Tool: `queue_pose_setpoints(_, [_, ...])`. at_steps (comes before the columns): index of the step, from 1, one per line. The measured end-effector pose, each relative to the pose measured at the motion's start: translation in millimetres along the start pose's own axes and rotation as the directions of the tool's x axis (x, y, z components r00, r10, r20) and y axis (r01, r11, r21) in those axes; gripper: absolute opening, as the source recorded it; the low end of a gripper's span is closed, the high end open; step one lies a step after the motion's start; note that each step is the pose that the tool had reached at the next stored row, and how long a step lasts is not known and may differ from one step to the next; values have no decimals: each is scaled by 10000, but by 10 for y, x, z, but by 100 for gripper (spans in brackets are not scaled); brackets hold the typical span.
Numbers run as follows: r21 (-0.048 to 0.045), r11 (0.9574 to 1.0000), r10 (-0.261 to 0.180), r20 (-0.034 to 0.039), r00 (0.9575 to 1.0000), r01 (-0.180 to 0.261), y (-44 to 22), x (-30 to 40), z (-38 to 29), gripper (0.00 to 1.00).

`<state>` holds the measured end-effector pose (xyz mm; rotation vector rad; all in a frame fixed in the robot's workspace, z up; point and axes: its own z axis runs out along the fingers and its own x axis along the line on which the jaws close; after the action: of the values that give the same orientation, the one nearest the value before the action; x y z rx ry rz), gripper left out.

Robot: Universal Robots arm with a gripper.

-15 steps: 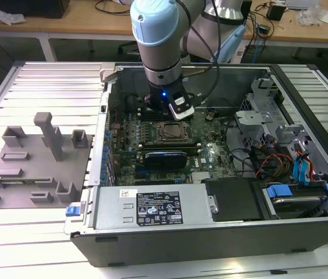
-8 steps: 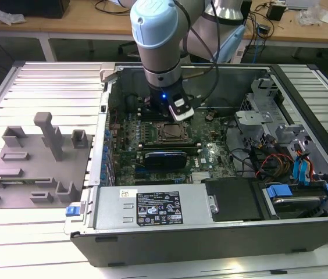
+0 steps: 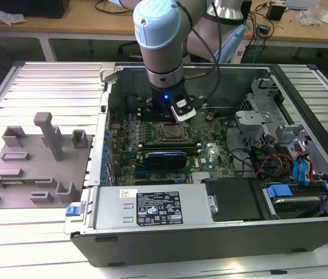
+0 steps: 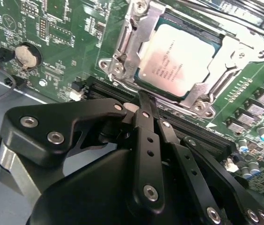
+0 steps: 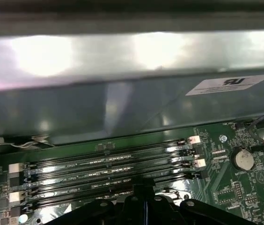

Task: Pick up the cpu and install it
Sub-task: 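Install the first cpu locking lever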

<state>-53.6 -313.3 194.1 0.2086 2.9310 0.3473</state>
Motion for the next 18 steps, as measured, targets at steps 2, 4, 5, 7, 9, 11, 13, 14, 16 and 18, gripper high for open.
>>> queue_pose_setpoints(2, [0, 10000, 0, 0, 10000, 0, 3, -27, 6, 11])
queue_pose_setpoints(4, [1, 10000, 1, 0, 10000, -1, 5, -50, 11, 11])
queue_pose_setpoints(5, [2, 10000, 0, -1, 10000, 0, 5, -55, 12, 11])
queue_pose_setpoints(7, [1, 10000, 2, 0, 10000, -2, 6, -56, 13, 11])
queue_pose_setpoints(9, [-16, 10000, 4, -2, 10000, -4, 6, -57, 13, 11])
queue_pose_setpoints(11, [-134, 9999, 27, -15, 10000, -28, 6, -57, 14, 11])
queue_pose_setpoints(13, [-200, 9998, 42, -23, 10000, -42, 7, -56, 14, 11])
queue_pose_setpoints(14, [-202, 9998, 43, -23, 10000, -43, 7, -56, 14, 11])
queue_pose_setpoints(16, [-206, 9998, 42, -24, 10000, -42, 8, -57, 9, 11])
queue_pose_setpoints(18, [-168, 9999, 32, -20, 10000, -32, 17, -64, -27, 11])
